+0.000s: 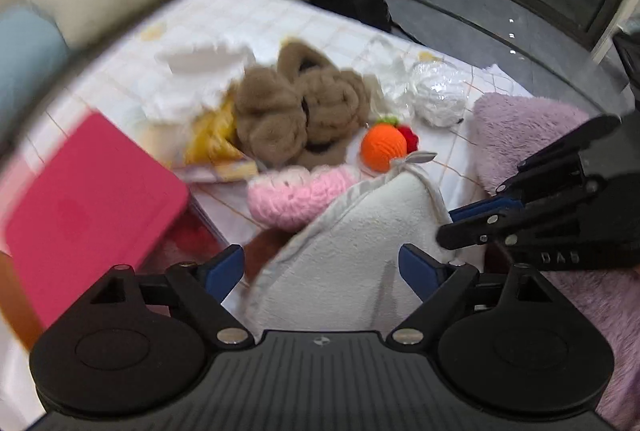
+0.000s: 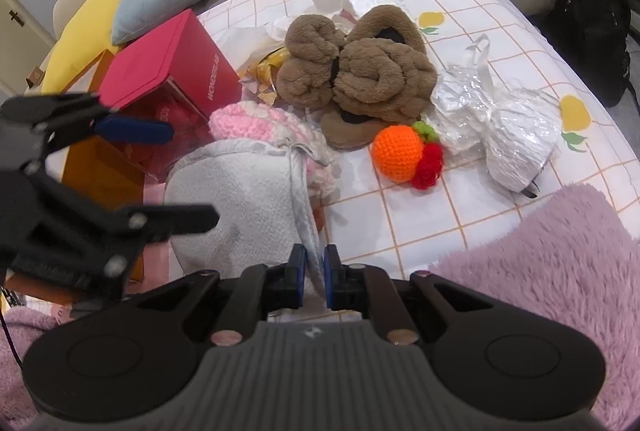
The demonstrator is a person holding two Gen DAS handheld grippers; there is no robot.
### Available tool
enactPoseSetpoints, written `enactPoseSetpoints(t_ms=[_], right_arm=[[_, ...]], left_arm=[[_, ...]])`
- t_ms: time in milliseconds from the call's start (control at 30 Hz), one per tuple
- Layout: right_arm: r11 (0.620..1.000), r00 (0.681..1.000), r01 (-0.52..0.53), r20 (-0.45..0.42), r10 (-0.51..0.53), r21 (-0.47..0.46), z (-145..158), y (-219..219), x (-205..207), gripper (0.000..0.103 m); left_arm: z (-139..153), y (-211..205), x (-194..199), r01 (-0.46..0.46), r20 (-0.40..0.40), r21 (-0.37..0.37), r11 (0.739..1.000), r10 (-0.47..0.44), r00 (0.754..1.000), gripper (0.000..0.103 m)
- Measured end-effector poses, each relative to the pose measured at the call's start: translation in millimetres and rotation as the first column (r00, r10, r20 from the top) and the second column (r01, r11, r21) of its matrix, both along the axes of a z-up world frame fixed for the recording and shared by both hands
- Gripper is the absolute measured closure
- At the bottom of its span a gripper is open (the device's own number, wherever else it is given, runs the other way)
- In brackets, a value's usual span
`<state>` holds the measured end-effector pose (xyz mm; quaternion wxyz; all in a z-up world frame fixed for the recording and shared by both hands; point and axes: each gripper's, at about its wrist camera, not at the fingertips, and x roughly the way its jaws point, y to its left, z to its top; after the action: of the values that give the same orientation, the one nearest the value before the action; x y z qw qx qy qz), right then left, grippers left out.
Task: Organize soft objects
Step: 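Grasp the white fluffy pouch with the left gripper while the right gripper reaches the brown bear sponge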
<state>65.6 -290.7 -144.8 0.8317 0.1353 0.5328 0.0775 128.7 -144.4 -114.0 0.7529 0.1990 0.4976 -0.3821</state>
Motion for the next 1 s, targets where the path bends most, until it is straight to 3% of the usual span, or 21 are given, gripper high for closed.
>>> enactPoseSetpoints(t_ms=[33,133,300,400,467,567,600,667,733,867,1000], right_arm=[[1.000,1.000,0.001,0.000,-0.001,-0.001,0,0,0,0.096],[0.999,1.000,0.019,-0.010,-0.019,0.026,-3,-5,1,0.096],[0.993,0.999,0.053,-0.017,-0.052,0.103,-6,-15,2,0.096],[0.993,0.999,0.045,-0.014,-0.044,0.111,-6,-13,2,0.097],[0.993,0.999,0.043,-0.015,-0.041,0.114,-7,-12,4,0.097],[0.992,0.999,0.052,-0.018,-0.050,0.113,-7,-14,3,0.097],[0.992,0.998,0.056,-0.020,-0.054,0.116,-7,-15,3,0.097],[0.992,0.998,0.056,-0.024,-0.054,0.116,-8,-16,3,0.097],[0.993,0.999,0.049,-0.025,-0.046,0.108,-8,-13,3,0.097],[0.994,0.999,0.049,-0.027,-0.046,0.103,-8,-13,3,0.097],[0.989,0.997,0.075,-0.038,-0.070,0.127,-11,-19,4,0.097]], left_arm=[[-4,0,6,-0.010,-0.055,-0.026,1.000,0.008,0.998,0.002],[-11,-1,12,-0.022,-0.121,-0.052,0.998,0.015,0.992,0.002],[-4,-3,-6,0.019,-0.186,-0.126,0.992,-0.043,0.982,0.005],[-11,-12,-19,0.021,-0.149,-0.083,0.996,-0.034,0.988,0.012],[-11,-14,-28,0.016,-0.058,-0.060,0.998,-0.019,0.998,0.017],[-2,-13,-35,0.037,0.036,-0.064,0.997,-0.035,0.999,0.008],[0,-12,-36,0.044,0.067,-0.050,0.998,-0.040,0.997,0.002],[-1,-9,-29,0.043,0.101,0.000,0.999,-0.043,0.994,0.000],[-6,-7,-14,0.003,0.064,0.030,1.000,-0.005,0.998,0.000],[-16,0,11,-0.073,-0.120,-0.064,0.995,0.065,0.991,0.000],[-20,-4,7,-0.024,-0.165,-0.083,0.996,0.010,0.986,0.000]])
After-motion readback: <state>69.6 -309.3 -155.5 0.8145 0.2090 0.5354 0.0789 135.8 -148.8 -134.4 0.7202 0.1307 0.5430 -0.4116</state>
